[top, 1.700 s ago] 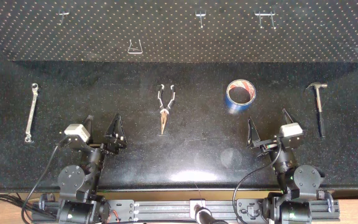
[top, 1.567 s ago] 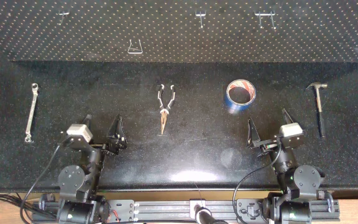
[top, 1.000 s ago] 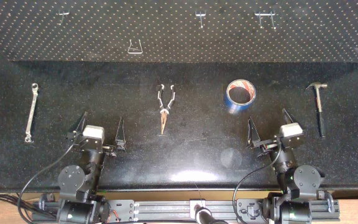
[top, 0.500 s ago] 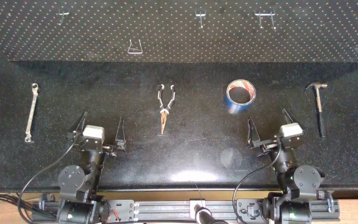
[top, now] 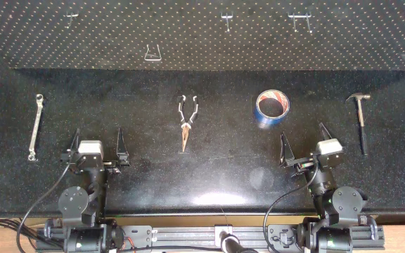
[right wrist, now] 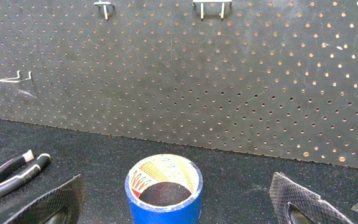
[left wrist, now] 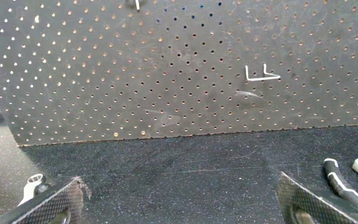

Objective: Place Tools Onto Pegboard

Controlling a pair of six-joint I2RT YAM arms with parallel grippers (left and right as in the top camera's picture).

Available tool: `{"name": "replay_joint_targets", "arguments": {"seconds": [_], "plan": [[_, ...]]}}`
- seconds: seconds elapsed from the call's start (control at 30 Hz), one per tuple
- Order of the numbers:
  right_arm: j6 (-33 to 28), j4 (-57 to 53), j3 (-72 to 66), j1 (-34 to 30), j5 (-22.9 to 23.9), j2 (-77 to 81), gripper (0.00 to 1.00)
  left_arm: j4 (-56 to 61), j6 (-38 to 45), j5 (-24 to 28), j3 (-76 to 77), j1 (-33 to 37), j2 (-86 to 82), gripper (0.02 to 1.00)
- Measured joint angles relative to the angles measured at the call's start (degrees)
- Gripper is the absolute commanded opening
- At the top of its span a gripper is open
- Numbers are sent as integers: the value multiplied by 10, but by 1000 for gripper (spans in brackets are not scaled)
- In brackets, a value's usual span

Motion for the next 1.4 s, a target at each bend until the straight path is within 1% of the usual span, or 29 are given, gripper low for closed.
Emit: {"name": "replay_joint_targets", "arguments": {"seconds": [0.43,0.5,0.73,0.77,0.8,0.87,0.9,0.93,0.97,1.0,1.03,1.07,1.13,1.17,1.2,1.23,1.27,1.3,1.33,1.4], "plan": [[0,0,0,0,0,0,976,0,0,0,0,-5,0,993],[0,0,0,0,0,0,976,0,4,-9,0,-4,0,993],[0,0,0,0,0,0,976,-7,7,-12,1,-4,0,993],[0,0,0,0,0,0,976,-39,7,-13,15,-4,0,996],[0,0,0,0,0,0,976,-113,7,-14,42,-4,-1,993],[0,0,0,0,0,0,976,-326,7,-9,111,-4,0,993],[0,1,0,0,0,0,976,-362,7,-1,130,-2,2,993],[0,0,0,0,0,0,976,-407,6,23,168,7,14,993],[0,0,0,0,0,-1,976,-407,-16,63,237,32,47,993],[0,0,0,0,0,0,976,-418,-49,85,280,48,68,993],[0,1,0,0,0,-1,974,-433,-80,94,309,61,92,993],[0,1,0,0,0,0,976,-497,-127,105,364,85,142,991],[0,0,0,0,0,0,976,-575,-206,112,474,120,263,993],[0,0,0,0,0,0,976,-626,-226,106,518,129,319,993],[0,0,0,0,0,-1,976,-647,-227,100,542,134,356,993],[0,0,0,0,0,-1,976,-697,-213,83,581,141,415,993],[0,0,0,0,0,0,976,-724,-179,73,603,145,453,991],[0,0,0,0,0,-1,976,-725,-134,58,623,151,492,993],[0,0,0,0,0,-1,974,-721,-56,28,642,165,553,993],[0,0,0,0,0,-1,976,-692,16,-1,643,200,608,993]]}}
